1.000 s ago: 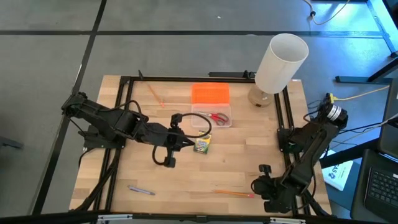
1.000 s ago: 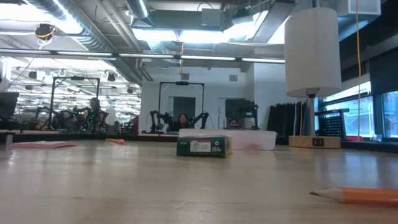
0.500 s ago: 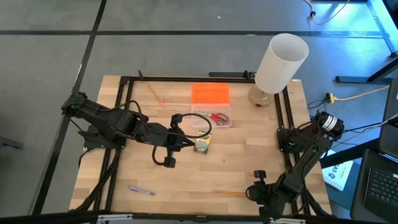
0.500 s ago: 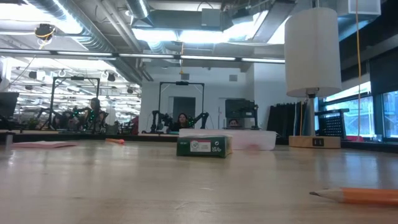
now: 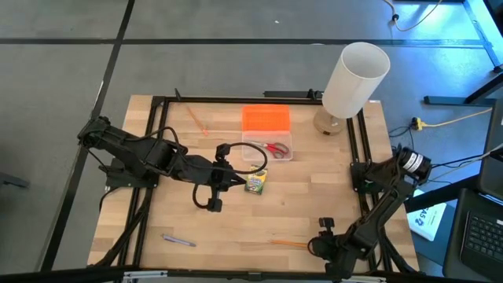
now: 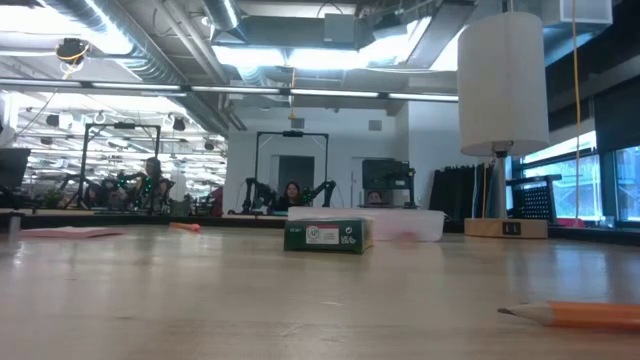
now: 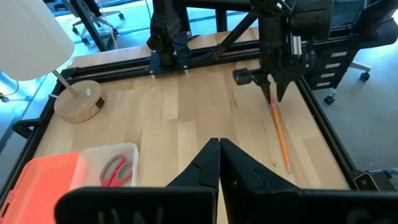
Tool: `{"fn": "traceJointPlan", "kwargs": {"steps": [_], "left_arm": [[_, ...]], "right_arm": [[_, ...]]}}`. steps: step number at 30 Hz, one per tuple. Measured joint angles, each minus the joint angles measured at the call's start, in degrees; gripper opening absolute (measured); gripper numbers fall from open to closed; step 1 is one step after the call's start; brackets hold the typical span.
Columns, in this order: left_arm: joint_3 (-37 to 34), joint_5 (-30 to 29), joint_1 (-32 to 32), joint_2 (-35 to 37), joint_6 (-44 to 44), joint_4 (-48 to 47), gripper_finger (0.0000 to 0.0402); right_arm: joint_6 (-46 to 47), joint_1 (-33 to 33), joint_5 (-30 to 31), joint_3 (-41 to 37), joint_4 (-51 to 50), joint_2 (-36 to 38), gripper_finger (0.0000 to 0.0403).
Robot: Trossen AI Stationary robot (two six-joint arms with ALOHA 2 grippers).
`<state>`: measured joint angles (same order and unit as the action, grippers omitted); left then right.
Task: Pack school essentials
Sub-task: Put the bottom orange pencil into the orange supply box
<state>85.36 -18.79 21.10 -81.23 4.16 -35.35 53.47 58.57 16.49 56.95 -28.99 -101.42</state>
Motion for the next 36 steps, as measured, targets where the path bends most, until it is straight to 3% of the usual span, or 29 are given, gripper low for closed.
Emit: {"fn": "traceJointPlan", "kwargs": {"steps": [32, 36], "left_arm": [[0.0, -0.07, 0.02, 0.0, 0.19, 0.02, 0.0], [0.0, -0.07, 0.02, 0.0, 0.2, 0.02, 0.0]], "right_arm": [[1.97, -0.02, -1.83, 0.15, -0.74, -3.46, 0.0117], [2.0, -0.04, -1.98, 0.13, -0.95, -3.5, 0.01]]}}
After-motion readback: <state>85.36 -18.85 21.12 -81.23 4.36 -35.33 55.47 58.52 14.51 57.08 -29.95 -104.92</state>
